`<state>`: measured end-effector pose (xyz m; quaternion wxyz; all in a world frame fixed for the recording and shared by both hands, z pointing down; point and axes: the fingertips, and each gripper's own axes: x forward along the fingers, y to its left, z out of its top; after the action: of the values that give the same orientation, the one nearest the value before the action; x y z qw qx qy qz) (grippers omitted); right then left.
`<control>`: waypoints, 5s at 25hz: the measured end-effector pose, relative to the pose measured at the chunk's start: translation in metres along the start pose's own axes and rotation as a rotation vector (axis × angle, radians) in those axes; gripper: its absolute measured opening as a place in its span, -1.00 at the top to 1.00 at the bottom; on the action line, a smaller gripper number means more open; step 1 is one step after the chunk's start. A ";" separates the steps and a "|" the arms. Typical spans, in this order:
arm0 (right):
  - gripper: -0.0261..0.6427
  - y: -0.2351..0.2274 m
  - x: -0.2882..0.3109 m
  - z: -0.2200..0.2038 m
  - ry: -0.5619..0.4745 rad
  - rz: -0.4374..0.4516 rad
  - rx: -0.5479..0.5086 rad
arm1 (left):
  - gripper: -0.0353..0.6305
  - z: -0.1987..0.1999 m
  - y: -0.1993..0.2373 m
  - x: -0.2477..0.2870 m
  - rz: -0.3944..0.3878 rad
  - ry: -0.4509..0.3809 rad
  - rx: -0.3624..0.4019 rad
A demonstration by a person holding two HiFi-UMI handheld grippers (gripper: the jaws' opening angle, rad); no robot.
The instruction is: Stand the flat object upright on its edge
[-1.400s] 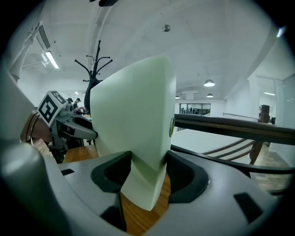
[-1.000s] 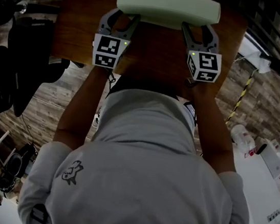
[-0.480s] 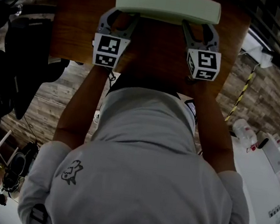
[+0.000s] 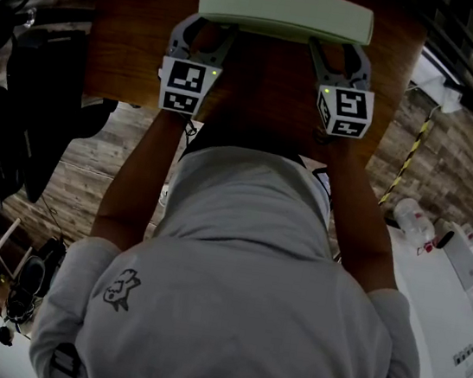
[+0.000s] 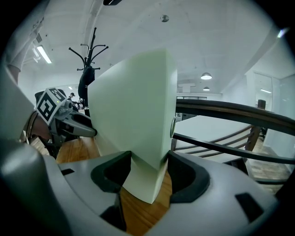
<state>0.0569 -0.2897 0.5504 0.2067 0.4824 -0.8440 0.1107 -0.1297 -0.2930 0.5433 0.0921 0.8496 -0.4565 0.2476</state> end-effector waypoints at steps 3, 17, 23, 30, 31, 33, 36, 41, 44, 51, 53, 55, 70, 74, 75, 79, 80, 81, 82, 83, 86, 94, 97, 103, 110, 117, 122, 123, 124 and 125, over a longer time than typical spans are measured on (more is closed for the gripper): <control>0.20 -0.001 -0.001 -0.002 -0.002 0.000 0.002 | 0.22 -0.002 -0.002 0.001 0.003 0.004 0.003; 0.20 -0.004 0.001 -0.005 -0.003 0.012 0.029 | 0.17 -0.007 -0.002 0.004 0.017 -0.008 -0.006; 0.20 -0.005 -0.001 -0.005 -0.001 0.025 0.019 | 0.16 -0.008 -0.003 0.004 0.021 -0.002 -0.010; 0.20 -0.006 -0.001 -0.006 -0.001 0.028 0.023 | 0.14 -0.009 -0.001 0.004 0.032 -0.002 -0.019; 0.20 -0.006 0.000 -0.006 -0.001 0.028 0.023 | 0.14 -0.009 -0.001 0.005 0.034 -0.003 -0.020; 0.20 -0.007 -0.001 -0.005 -0.003 0.028 0.024 | 0.13 -0.008 0.000 0.005 0.037 -0.002 -0.018; 0.20 -0.007 -0.002 -0.004 -0.007 0.027 0.024 | 0.13 -0.008 0.000 0.003 0.037 -0.007 -0.015; 0.20 -0.008 -0.005 -0.005 -0.012 0.027 0.023 | 0.13 -0.007 -0.003 0.001 0.040 -0.013 -0.016; 0.20 -0.009 -0.008 -0.004 -0.017 0.028 0.020 | 0.13 -0.005 -0.004 0.000 0.046 -0.017 -0.020; 0.20 -0.009 -0.015 0.001 -0.032 0.027 0.012 | 0.13 -0.005 -0.005 -0.008 0.062 -0.022 -0.021; 0.20 -0.010 -0.018 0.002 -0.034 0.026 0.010 | 0.13 -0.005 -0.006 -0.010 0.068 -0.022 -0.022; 0.20 -0.010 -0.022 0.003 -0.037 0.025 0.009 | 0.13 -0.004 -0.006 -0.013 0.075 -0.024 -0.023; 0.20 -0.017 -0.066 0.011 -0.076 0.024 0.008 | 0.13 0.015 -0.011 -0.056 0.141 -0.075 -0.014; 0.20 -0.015 -0.087 0.020 -0.096 0.051 -0.017 | 0.22 0.031 -0.017 -0.078 0.165 -0.115 -0.010; 0.20 -0.012 -0.092 0.022 -0.101 0.067 -0.030 | 0.26 0.035 -0.020 -0.084 0.172 -0.129 -0.010; 0.35 -0.001 -0.119 0.036 -0.129 0.109 -0.064 | 0.45 0.049 -0.031 -0.112 0.186 -0.182 -0.001; 0.42 0.001 -0.127 0.041 -0.142 0.113 -0.070 | 0.50 0.053 -0.035 -0.119 0.186 -0.192 0.002; 0.49 0.003 -0.135 0.046 -0.157 0.119 -0.075 | 0.54 0.056 -0.039 -0.126 0.186 -0.200 0.004; 0.56 0.005 -0.143 0.052 -0.173 0.127 -0.079 | 0.59 0.060 -0.043 -0.132 0.186 -0.208 0.005; 0.60 0.008 -0.151 0.057 -0.187 0.138 -0.082 | 0.65 0.065 -0.048 -0.139 0.186 -0.219 0.005; 0.70 0.019 -0.171 0.064 -0.213 0.184 -0.087 | 0.82 0.081 -0.062 -0.159 0.194 -0.271 0.015; 0.82 0.036 -0.225 0.072 -0.295 0.204 -0.109 | 0.86 0.096 -0.108 -0.197 0.142 -0.341 -0.001; 0.82 0.038 -0.236 0.071 -0.311 0.209 -0.098 | 0.86 0.090 -0.114 -0.208 0.154 -0.343 -0.009; 0.82 0.042 -0.243 0.068 -0.300 0.224 -0.095 | 0.86 0.084 -0.117 -0.230 0.183 -0.337 -0.012; 0.82 0.056 -0.251 0.073 -0.317 0.202 -0.106 | 0.86 0.079 -0.114 -0.243 0.164 -0.331 0.003; 0.83 0.086 -0.260 0.075 -0.319 0.142 -0.058 | 0.86 0.075 -0.110 -0.272 0.094 -0.346 0.013; 0.82 0.125 -0.276 0.078 -0.327 0.111 -0.087 | 0.86 0.061 -0.106 -0.312 0.069 -0.352 0.026; 0.83 0.133 -0.280 0.078 -0.328 0.105 -0.093 | 0.86 0.056 -0.105 -0.321 0.068 -0.354 0.029; 0.83 0.141 -0.284 0.078 -0.328 0.100 -0.097 | 0.86 0.051 -0.104 -0.328 0.068 -0.354 0.034; 0.83 0.149 -0.288 0.078 -0.328 0.095 -0.096 | 0.86 0.046 -0.102 -0.335 0.067 -0.354 0.037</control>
<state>0.0387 -0.0227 0.3515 0.0835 0.4431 -0.8926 -0.0002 -0.1849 -0.0082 0.3413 -0.0136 0.8658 -0.4889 0.1056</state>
